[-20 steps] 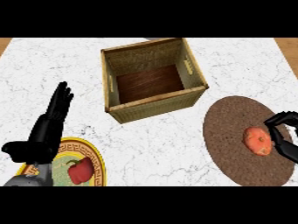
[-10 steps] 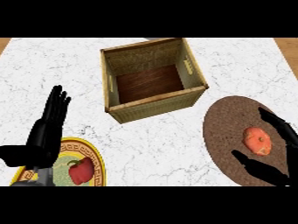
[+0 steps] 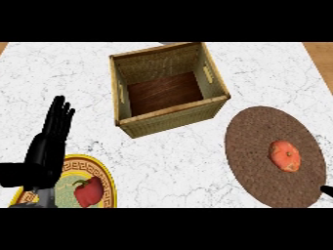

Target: Pick the squash from the placemat and place it in the basket

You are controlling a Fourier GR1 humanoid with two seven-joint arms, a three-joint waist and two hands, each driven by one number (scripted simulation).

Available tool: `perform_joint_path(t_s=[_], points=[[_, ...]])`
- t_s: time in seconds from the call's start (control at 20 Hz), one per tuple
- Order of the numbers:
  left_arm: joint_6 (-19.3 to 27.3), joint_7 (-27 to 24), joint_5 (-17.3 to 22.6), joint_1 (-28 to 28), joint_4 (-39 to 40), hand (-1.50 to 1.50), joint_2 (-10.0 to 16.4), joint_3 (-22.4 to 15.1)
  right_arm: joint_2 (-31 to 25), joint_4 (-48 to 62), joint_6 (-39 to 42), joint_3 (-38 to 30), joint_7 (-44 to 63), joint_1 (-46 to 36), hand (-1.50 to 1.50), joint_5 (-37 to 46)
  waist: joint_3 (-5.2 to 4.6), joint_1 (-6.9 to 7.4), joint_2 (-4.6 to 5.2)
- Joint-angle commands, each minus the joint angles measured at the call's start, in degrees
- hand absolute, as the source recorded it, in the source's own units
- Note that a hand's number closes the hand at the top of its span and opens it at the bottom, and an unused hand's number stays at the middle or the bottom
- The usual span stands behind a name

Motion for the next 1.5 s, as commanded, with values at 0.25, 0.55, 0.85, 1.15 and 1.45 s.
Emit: perform_joint_path(t_s=[0.25, 0.55, 0.85, 1.15, 1.45], points=[[-0.1, 1.21, 0.22, -1.43, 0.15, 0.0, -0.37, 0.38, -15.31, -22.57, 21.84, -5.47, 29.22, -1.7, -1.5, -14.24, 0.44, 1.01, 0.15], [-1.78, -1.41, -0.33, 1.1, 0.26, 0.0, -1.67, -0.36, -12.89, -19.26, 27.63, -6.16, 38.9, -12.47, -1.5, -19.02, 0.65, 2.15, 0.37], [-0.92, 2.31, -1.95, -0.26, -2.81, 0.0, -2.29, -1.66, -9.12, -13.22, 28.58, 3.55, 40.63, -15.39, -1.5, -8.88, 0.69, 2.47, 0.42], [-2.91, 1.88, -0.84, -3.54, 2.24, 0.0, -2.35, 1.5, -1.03, -8.64, 28.79, 3.68, 34.21, -12.46, -1.5, -2.31, 0.71, 1.72, 0.39], [-3.91, 1.1, -1.18, -3.0, 1.72, 0.0, -2.1, 3.55, 5.95, -7.63, 29.15, 4.1, 28.34, -8.76, -1.5, 4.65, 0.71, 1.6, 0.33]])
